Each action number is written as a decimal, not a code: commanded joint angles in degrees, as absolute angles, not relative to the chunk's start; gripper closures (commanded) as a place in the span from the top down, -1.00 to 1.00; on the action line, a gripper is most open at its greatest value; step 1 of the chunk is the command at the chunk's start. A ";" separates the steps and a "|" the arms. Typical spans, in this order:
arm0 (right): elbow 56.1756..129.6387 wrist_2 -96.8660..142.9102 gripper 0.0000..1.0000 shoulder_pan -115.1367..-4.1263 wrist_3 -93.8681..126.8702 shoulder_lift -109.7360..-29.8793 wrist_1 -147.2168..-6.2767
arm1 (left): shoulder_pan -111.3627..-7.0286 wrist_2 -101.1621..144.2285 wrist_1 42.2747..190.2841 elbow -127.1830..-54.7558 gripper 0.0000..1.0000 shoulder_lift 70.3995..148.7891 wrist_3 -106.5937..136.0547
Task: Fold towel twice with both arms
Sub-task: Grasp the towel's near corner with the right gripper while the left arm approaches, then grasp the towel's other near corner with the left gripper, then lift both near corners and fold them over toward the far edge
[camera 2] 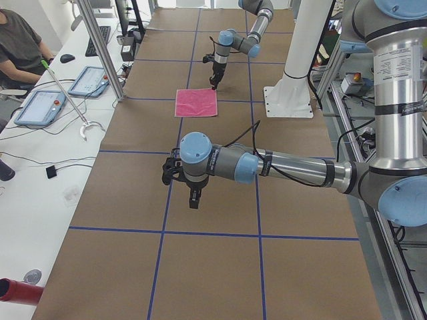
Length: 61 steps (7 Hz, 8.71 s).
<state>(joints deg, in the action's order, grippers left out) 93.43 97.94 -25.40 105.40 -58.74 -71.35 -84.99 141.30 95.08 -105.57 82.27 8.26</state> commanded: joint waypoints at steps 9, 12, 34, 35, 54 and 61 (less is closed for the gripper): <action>105.38 98.70 -1.00 -24.96 105.29 -66.44 -71.81 | -61.86 136.28 114.28 -105.21 0.98 94.28 63.18; 105.29 99.40 -1.00 -24.43 105.29 -66.62 -71.63 | -46.29 125.58 114.61 -105.73 1.00 106.40 90.56; 105.38 99.58 -1.00 -24.52 105.03 -67.59 -71.63 | -25.31 108.63 114.70 -92.99 -0.11 121.11 103.62; 105.38 99.58 -1.00 -24.52 105.03 -67.59 -71.63 | -25.23 108.63 114.70 -92.99 -0.12 121.11 103.62; 96.88 104.84 -1.00 -34.88 105.21 -61.88 -71.46 | -34.26 107.75 111.53 -87.21 -1.00 129.63 109.16; 89.21 105.38 -1.00 -36.04 104.77 -57.22 -71.19 | -36.21 107.75 116.19 -78.58 -1.00 132.45 108.63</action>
